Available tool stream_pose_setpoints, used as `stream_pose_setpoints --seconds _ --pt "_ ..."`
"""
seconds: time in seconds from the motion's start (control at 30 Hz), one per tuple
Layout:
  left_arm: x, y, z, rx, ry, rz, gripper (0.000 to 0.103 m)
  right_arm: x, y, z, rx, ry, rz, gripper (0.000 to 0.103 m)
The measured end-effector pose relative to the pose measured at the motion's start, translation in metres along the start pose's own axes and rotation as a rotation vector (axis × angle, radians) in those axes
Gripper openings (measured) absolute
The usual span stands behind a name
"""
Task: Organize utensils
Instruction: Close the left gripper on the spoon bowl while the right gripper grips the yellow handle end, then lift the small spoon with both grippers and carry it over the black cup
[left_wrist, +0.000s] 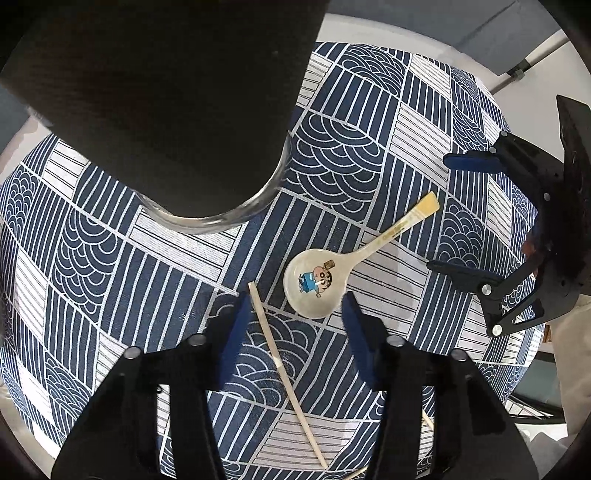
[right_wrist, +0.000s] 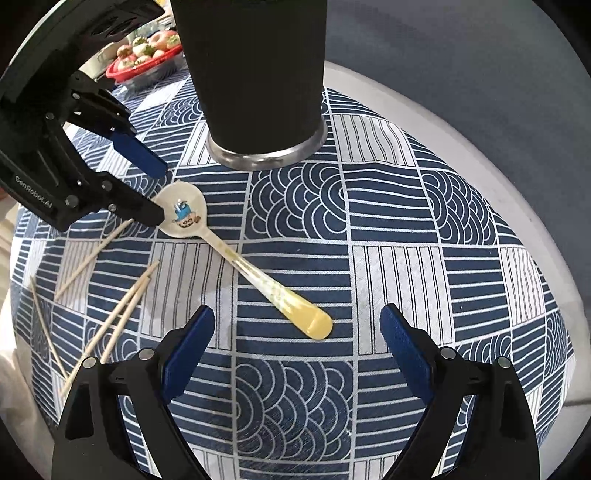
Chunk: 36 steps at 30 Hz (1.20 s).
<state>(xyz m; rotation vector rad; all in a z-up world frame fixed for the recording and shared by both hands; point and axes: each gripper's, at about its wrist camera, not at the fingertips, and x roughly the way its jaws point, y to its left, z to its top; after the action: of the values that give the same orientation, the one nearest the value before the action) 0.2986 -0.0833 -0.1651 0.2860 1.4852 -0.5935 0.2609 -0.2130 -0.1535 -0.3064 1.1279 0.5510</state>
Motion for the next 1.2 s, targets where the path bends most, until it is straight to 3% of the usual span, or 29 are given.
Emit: stream_pose_setpoints --seconds 0.07,0.13,0.17,0.33,0.73,1.2 --pt "0.002 -0.001 0.001 0.004 -0.001 0.000 0.031 0.003 0.002 0.002 -0.014 0.004 -0.003 0.083" --pt "0.006 -0.004 0.003 0.010 0.006 0.001 0.010 0.005 0.005 0.004 -0.040 0.011 -0.005 0.068" --pt "0.007 -0.005 0.003 0.017 0.007 -0.002 0.010 0.007 0.008 0.004 -0.054 0.021 -0.006 0.066" --pt "0.007 -0.010 0.005 0.045 -0.003 -0.003 0.006 0.009 0.020 0.005 -0.094 0.034 0.046 0.027" --pt "-0.019 -0.019 -0.002 0.094 -0.045 0.055 0.004 -0.001 0.042 0.007 -0.118 0.030 0.069 0.019" --pt "-0.075 -0.030 -0.023 0.147 -0.131 0.158 0.004 -0.057 0.061 0.006 -0.160 -0.020 0.034 0.018"
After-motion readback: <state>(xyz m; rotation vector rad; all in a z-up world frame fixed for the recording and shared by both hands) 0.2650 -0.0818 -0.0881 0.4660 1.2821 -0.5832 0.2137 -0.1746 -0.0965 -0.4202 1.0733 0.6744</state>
